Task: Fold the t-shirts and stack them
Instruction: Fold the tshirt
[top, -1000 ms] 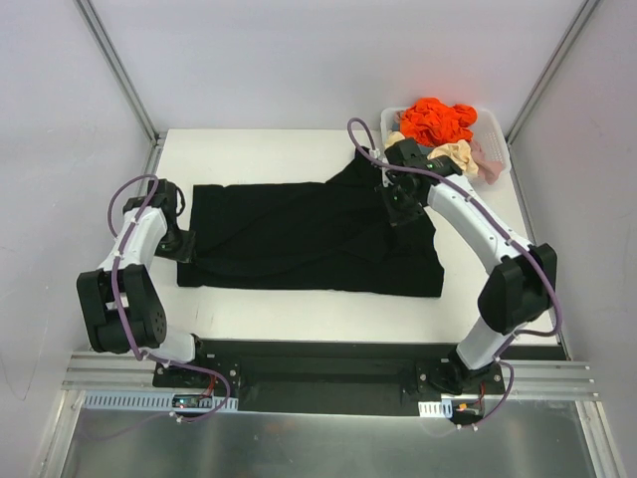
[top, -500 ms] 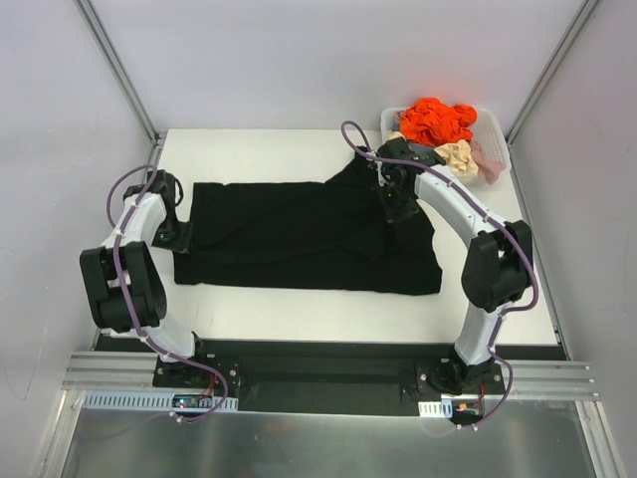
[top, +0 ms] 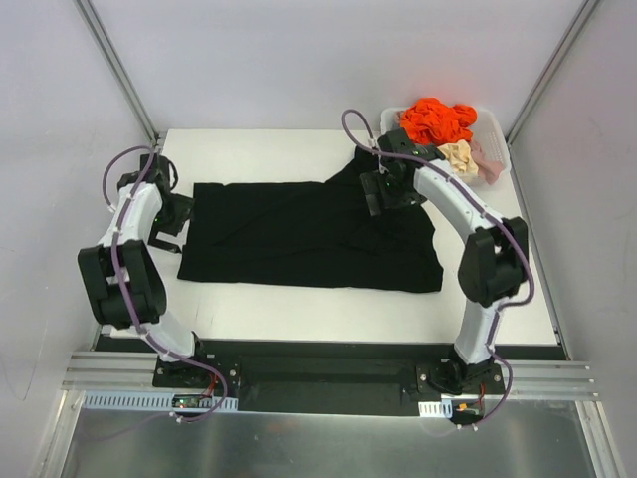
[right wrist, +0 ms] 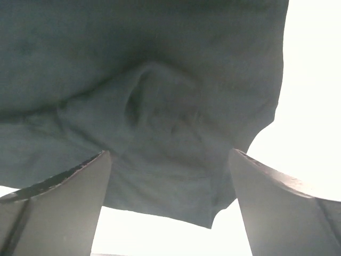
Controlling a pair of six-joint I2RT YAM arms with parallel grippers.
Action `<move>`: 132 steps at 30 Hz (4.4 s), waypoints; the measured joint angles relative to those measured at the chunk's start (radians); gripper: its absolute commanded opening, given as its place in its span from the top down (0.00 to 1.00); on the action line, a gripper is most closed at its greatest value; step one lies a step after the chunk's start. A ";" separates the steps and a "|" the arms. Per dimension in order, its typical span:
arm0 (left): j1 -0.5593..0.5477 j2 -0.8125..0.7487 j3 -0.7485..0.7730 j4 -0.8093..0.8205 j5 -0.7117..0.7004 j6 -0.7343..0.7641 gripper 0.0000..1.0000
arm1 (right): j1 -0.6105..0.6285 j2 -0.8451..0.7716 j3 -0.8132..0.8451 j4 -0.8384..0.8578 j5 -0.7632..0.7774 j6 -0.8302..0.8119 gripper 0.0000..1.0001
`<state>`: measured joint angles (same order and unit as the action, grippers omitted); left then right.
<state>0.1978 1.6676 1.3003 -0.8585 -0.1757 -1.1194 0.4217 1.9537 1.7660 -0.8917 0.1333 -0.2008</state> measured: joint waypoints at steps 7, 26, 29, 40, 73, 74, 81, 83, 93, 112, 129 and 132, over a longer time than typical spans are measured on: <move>0.000 -0.233 -0.108 0.018 0.040 0.102 0.01 | 0.012 -0.376 -0.360 0.101 -0.175 0.047 0.03; -0.002 -0.181 -0.269 0.157 0.228 0.229 0.01 | 0.039 -0.157 -0.492 0.380 -0.372 0.195 0.03; -0.002 -0.164 -0.268 0.167 0.228 0.239 0.01 | 0.040 -0.131 -0.492 0.395 -0.367 0.225 0.01; -0.002 -0.151 -0.267 0.173 0.227 0.245 0.01 | 0.040 -0.087 -0.496 0.503 -0.364 0.311 0.36; -0.005 -0.196 -0.267 0.174 0.229 0.246 0.01 | 0.042 -0.146 -0.357 0.521 -0.216 0.159 0.03; -0.009 -0.198 -0.267 0.174 0.229 0.247 0.01 | 0.042 -0.206 -0.409 0.523 -0.207 0.163 0.03; 0.003 -0.291 -0.361 0.192 0.209 0.247 0.01 | 0.038 -0.471 -0.707 0.469 -0.109 0.233 0.03; 0.061 -0.357 -0.429 0.196 0.208 0.245 0.01 | 0.018 -0.517 -0.778 0.439 -0.082 0.267 0.03; 0.243 -0.382 -0.594 0.245 0.217 0.232 0.16 | -0.216 -0.879 -1.037 0.346 -0.002 0.440 0.03; 0.248 -0.159 -0.501 0.298 0.246 0.230 0.68 | -0.288 -0.872 -1.161 0.355 -0.074 0.634 0.03; 0.227 -0.209 -0.538 0.406 0.279 0.243 1.00 | -0.304 -0.643 -1.135 0.507 -0.092 0.701 0.82; 0.227 -0.287 -0.550 0.409 0.285 0.239 1.00 | -0.304 -0.616 -1.126 0.537 -0.097 0.686 0.99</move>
<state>0.4244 1.3804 0.7506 -0.4496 0.1089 -0.8806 0.1181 1.3373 0.6399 -0.3542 0.0360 0.4847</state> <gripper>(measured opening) 0.019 0.084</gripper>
